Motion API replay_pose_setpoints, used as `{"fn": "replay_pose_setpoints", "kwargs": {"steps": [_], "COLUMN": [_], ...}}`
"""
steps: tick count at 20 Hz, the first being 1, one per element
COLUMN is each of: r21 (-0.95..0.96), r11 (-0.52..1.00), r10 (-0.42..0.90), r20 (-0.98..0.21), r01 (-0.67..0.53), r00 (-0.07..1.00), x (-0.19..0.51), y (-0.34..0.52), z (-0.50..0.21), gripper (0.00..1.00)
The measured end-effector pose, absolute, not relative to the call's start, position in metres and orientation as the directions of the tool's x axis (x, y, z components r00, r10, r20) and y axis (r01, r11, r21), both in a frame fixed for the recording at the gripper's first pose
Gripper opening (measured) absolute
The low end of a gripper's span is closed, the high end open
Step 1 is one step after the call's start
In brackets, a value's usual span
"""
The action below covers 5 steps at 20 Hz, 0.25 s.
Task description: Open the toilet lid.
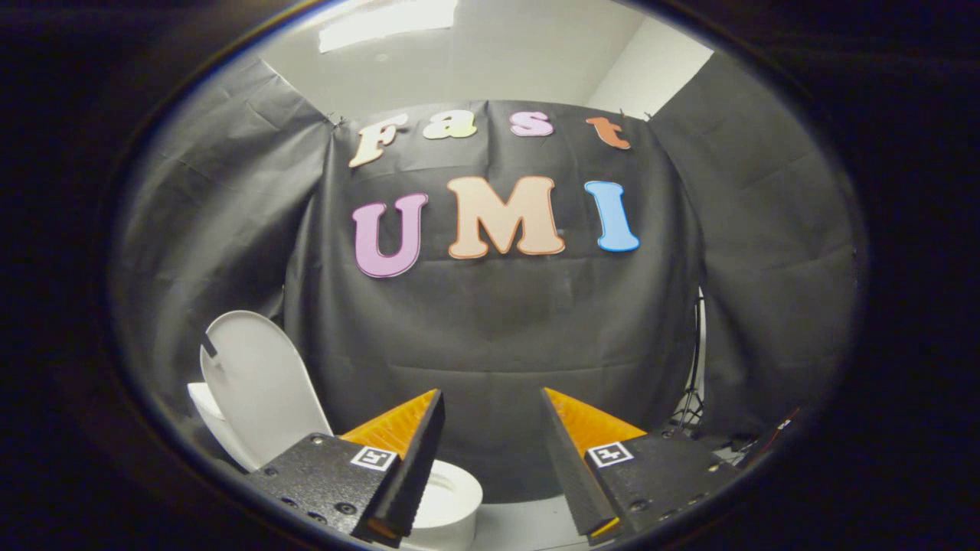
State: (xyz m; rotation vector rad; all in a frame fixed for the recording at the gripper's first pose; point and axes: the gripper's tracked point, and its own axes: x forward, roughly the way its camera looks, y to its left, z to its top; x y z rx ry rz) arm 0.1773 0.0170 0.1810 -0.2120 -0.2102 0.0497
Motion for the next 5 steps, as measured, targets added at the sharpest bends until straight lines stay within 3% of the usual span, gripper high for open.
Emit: {"fn": "replay_pose_setpoints", "kwargs": {"steps": [5], "r21": [-0.24], "r11": [0.946], "r10": [0.25], "r20": [0.121], "r01": [-0.216], "r00": [0.961], "x": [0.157], "y": [0.029], "z": [0.159], "gripper": [0.75]}}
